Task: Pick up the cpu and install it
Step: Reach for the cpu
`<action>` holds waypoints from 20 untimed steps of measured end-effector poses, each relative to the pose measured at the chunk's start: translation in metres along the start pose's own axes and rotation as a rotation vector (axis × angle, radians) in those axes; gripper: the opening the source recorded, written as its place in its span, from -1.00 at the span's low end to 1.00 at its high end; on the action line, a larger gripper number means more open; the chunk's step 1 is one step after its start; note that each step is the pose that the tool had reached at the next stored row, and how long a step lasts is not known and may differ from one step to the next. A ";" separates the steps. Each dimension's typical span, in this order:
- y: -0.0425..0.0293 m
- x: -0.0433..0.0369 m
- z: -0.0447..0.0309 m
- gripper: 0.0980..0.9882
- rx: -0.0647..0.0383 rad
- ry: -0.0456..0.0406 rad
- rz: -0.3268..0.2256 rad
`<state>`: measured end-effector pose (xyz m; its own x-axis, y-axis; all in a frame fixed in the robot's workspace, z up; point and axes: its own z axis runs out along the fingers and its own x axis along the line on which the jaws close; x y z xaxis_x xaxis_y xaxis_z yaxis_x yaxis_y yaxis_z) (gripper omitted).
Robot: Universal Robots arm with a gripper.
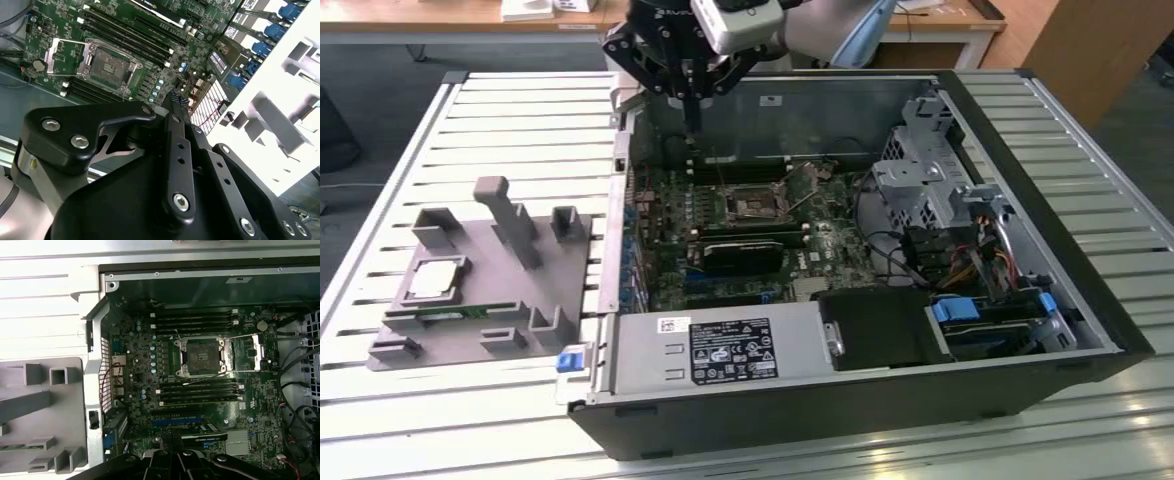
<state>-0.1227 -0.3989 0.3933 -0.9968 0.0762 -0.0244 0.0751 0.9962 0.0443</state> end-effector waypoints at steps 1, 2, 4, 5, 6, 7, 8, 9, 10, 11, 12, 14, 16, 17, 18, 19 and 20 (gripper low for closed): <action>0.0000 0.0003 0.0000 -0.98 0.000 0.0000 0.000; -0.0001 0.0007 0.0000 -0.98 0.000 0.0000 0.000; -0.0002 0.0017 0.0000 -0.98 0.000 -0.0001 0.000; -0.0003 0.0029 -0.0001 -0.98 0.000 0.0000 0.000; -0.0004 0.0043 -0.0001 -0.98 0.000 0.0000 0.000; -0.0005 0.0067 -0.0001 -0.98 0.000 -0.0001 0.000; -0.0006 0.0078 -0.0001 -0.98 0.000 0.0000 0.000; -0.0007 0.0089 -0.0001 -0.98 0.000 0.0000 0.000; -0.0008 0.0101 -0.0002 -0.98 0.000 0.0000 0.000; -0.0009 0.0112 -0.0002 -0.98 0.000 0.0000 0.000; -0.0009 0.0122 -0.0001 -0.98 0.000 -0.0001 0.000; -0.0011 0.0140 -0.0002 -0.98 0.000 0.0000 0.000; -0.0012 0.0159 -0.0002 -0.98 0.000 0.0000 0.000; -0.0013 0.0169 -0.0002 -0.98 0.000 0.0000 0.000; -0.0014 0.0178 -0.0003 -0.98 0.000 0.0000 0.000; -0.0014 0.0187 -0.0003 -0.98 0.000 0.0000 0.000; -0.0015 0.0196 -0.0003 -0.98 0.000 0.0000 0.000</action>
<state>-0.1423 -0.3989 0.3931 -0.9968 0.0763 -0.0244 0.0751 0.9962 0.0444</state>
